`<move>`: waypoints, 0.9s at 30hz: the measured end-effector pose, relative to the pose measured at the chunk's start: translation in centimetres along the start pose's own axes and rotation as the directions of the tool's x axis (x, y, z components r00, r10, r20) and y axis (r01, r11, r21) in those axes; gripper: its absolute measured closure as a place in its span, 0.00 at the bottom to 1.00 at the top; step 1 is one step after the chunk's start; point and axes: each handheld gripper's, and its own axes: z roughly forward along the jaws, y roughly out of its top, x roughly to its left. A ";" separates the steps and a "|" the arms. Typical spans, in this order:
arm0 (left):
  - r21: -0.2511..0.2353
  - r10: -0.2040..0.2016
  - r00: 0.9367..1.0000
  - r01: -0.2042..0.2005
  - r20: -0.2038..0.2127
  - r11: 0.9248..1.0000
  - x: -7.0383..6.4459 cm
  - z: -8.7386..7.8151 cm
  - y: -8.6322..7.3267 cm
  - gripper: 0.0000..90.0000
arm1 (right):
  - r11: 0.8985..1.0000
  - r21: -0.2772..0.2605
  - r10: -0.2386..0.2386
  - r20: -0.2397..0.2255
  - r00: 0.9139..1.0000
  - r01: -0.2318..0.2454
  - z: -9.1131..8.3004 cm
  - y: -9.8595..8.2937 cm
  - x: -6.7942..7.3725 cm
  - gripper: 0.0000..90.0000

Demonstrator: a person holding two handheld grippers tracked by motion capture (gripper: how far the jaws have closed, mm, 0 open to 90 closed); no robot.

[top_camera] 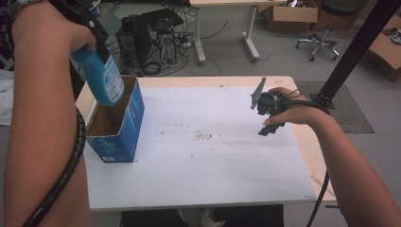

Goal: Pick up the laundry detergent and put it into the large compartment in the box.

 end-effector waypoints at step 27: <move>0.055 -0.109 0.994 0.109 -0.015 0.992 2.8 10.6 -0.9 0.44 | 1.000 -0.005 -0.008 0.000 1.000 0.008 0.3 0.7 -0.2 0.18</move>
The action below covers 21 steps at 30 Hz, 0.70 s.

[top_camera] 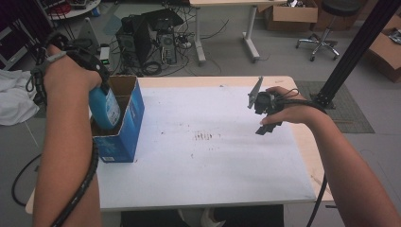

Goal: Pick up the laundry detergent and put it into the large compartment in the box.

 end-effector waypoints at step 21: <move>0.064 0.026 0.999 -0.028 0.025 0.998 0.0 8.3 0.2 0.44 | 1.000 0.001 0.000 -0.002 1.000 0.000 0.5 0.4 0.1 0.18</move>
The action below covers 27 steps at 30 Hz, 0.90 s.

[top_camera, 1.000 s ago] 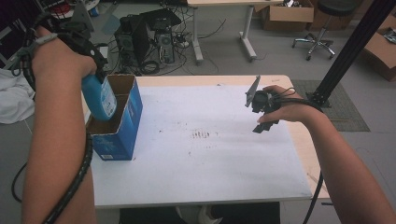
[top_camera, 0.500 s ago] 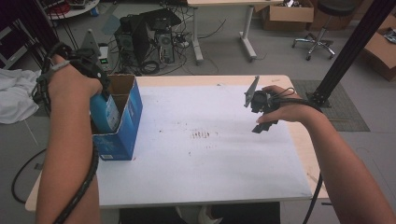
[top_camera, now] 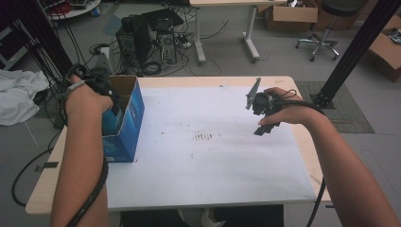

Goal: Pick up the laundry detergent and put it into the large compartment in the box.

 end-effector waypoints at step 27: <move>0.031 -0.003 1.000 0.003 0.008 0.999 0.8 4.9 -0.2 0.44 | 1.000 0.003 0.014 -0.009 1.000 -0.014 0.6 -0.2 0.0 0.18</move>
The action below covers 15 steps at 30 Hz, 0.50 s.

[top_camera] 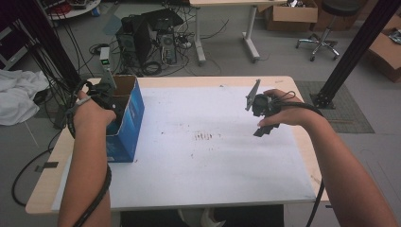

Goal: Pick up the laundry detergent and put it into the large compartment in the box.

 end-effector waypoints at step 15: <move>0.012 0.003 0.999 -0.002 -0.032 1.000 -0.8 0.1 0.0 0.44 | 1.000 -0.007 0.001 0.003 1.000 -0.001 0.1 0.0 0.0 0.18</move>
